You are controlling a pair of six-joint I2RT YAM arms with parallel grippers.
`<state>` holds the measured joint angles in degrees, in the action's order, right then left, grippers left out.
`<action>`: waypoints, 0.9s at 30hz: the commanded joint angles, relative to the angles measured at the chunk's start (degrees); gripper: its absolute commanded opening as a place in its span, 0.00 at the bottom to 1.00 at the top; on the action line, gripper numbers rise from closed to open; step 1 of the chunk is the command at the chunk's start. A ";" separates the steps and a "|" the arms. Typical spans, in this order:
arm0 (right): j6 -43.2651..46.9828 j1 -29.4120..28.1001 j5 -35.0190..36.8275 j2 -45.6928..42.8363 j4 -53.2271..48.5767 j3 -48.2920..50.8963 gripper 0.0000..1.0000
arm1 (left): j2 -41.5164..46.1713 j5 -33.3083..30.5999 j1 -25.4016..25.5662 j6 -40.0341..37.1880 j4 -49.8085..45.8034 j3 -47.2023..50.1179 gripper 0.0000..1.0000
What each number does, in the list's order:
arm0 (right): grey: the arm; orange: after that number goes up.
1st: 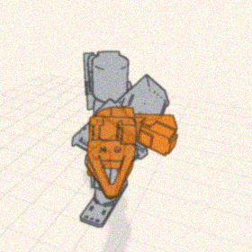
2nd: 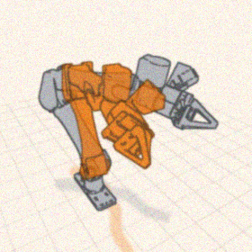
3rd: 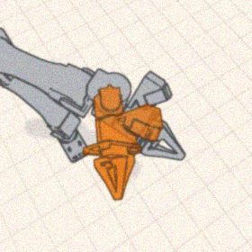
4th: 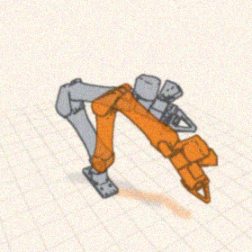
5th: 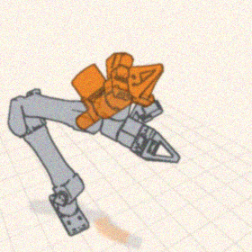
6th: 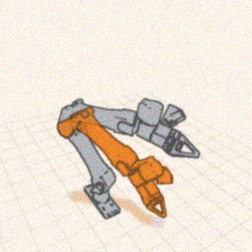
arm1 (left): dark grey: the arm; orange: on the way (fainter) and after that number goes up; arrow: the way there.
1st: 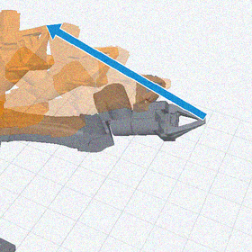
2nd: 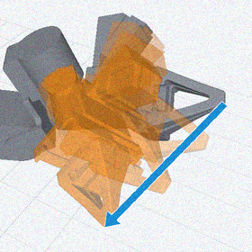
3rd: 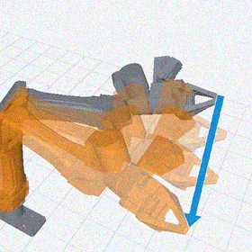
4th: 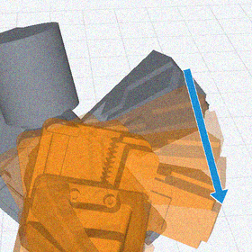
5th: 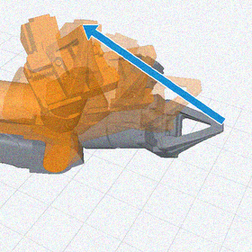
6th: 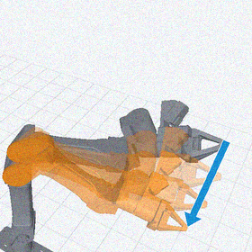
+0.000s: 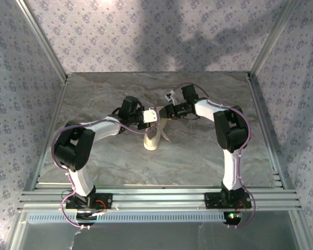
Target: Tie the shoes
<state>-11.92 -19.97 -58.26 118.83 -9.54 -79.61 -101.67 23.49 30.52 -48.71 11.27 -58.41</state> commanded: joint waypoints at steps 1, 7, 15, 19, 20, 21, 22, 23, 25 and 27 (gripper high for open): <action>-1.72 0.21 1.20 -0.61 1.19 1.31 0.37 | 2.39 0.97 0.38 0.50 3.19 1.01 0.00; -2.83 0.27 0.99 -0.62 2.34 1.98 0.37 | 2.61 0.94 0.41 0.63 4.06 1.20 0.00; -3.11 -0.07 -0.82 -0.09 3.21 1.42 0.39 | 2.46 1.21 0.54 0.82 4.67 1.37 0.00; -2.95 -0.16 -2.04 0.00 3.39 0.50 0.39 | 2.13 1.40 0.85 0.97 4.73 1.46 0.00; -2.81 -0.22 -2.25 -0.08 3.35 0.42 0.36 | 2.09 1.31 0.84 0.94 4.76 1.46 0.00; -2.48 -0.22 -2.47 -0.23 3.39 0.28 0.29 | 2.10 1.30 0.94 1.05 4.80 1.54 0.00; -2.28 -0.20 -2.29 -0.54 3.17 0.31 0.19 | 2.15 1.23 0.91 1.02 4.88 1.68 0.00; -2.06 -0.11 -1.75 -0.95 3.27 0.59 0.07 | 2.24 1.17 0.93 1.03 4.88 1.80 0.00; -2.17 0.24 0.65 -2.71 5.15 2.50 0.00 | 2.51 0.99 0.94 0.74 4.64 2.07 0.00; -3.81 0.97 1.57 -4.29 9.27 5.20 0.00 | 2.94 0.90 0.89 0.57 4.47 2.41 0.00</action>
<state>-14.61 -19.86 -57.82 118.06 -4.23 -76.66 -100.92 23.09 31.16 -48.31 13.98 -56.82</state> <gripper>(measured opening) 0.046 0.051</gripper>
